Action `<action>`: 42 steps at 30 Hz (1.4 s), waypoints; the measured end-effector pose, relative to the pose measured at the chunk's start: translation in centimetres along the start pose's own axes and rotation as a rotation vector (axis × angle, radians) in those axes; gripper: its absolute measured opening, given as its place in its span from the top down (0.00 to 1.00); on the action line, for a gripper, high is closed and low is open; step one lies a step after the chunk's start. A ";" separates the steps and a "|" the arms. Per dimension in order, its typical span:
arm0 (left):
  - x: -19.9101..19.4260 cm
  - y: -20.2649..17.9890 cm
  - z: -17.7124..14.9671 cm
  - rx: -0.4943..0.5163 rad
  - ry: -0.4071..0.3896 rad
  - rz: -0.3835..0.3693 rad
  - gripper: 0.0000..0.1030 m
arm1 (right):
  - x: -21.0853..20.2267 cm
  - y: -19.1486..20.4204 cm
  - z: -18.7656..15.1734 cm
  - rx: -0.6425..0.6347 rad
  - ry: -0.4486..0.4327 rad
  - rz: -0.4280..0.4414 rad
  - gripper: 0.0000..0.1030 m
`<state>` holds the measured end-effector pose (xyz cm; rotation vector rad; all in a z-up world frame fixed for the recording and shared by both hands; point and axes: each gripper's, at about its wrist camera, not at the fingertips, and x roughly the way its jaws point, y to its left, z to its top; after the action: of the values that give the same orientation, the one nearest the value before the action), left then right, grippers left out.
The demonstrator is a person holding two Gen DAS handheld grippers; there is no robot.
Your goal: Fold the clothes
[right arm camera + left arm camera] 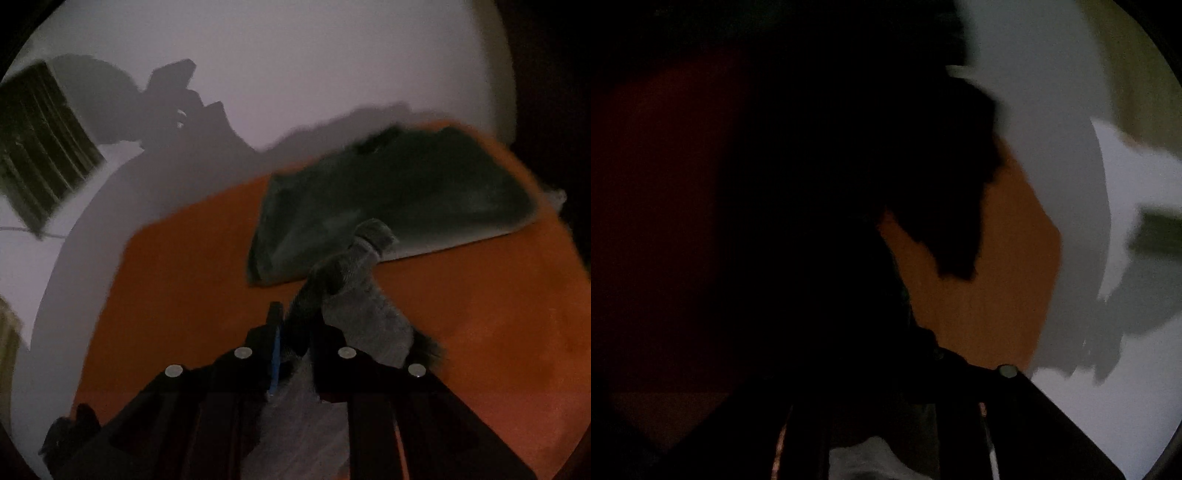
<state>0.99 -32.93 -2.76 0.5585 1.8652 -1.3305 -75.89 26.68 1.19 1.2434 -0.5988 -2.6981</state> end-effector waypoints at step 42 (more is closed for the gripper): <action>5.9 10.0 -5.4 0.456 0.112 -0.003 0.37 | 5.9 -13.0 -15.2 0.300 0.214 0.377 0.31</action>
<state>2.75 -24.73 -12.42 0.8767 1.6480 -1.7718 -67.52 32.39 -17.03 1.3028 -1.1101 -2.1917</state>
